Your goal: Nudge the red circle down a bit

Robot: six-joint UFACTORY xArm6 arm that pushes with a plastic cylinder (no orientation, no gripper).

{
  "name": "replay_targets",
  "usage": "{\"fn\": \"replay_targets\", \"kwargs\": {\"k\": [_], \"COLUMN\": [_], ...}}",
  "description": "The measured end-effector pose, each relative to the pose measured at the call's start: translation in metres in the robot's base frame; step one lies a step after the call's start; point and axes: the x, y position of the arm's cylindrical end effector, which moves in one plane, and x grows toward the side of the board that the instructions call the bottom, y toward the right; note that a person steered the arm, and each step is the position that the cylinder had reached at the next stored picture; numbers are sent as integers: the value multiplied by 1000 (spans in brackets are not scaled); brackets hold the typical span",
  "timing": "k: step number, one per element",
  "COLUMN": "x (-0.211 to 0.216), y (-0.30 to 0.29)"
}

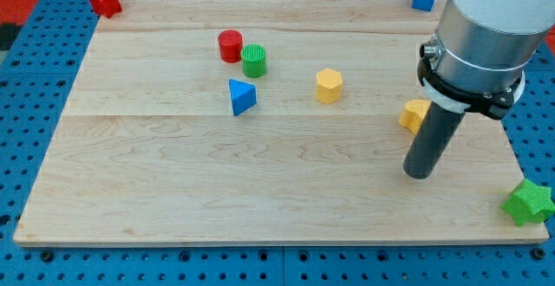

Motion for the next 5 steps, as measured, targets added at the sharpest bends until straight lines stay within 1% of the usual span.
{"fn": "replay_targets", "kwargs": {"k": [1,2,3,4,5], "x": [1,-13,-55,-110,-177], "y": [0,-11,-12,-17,-46]}}
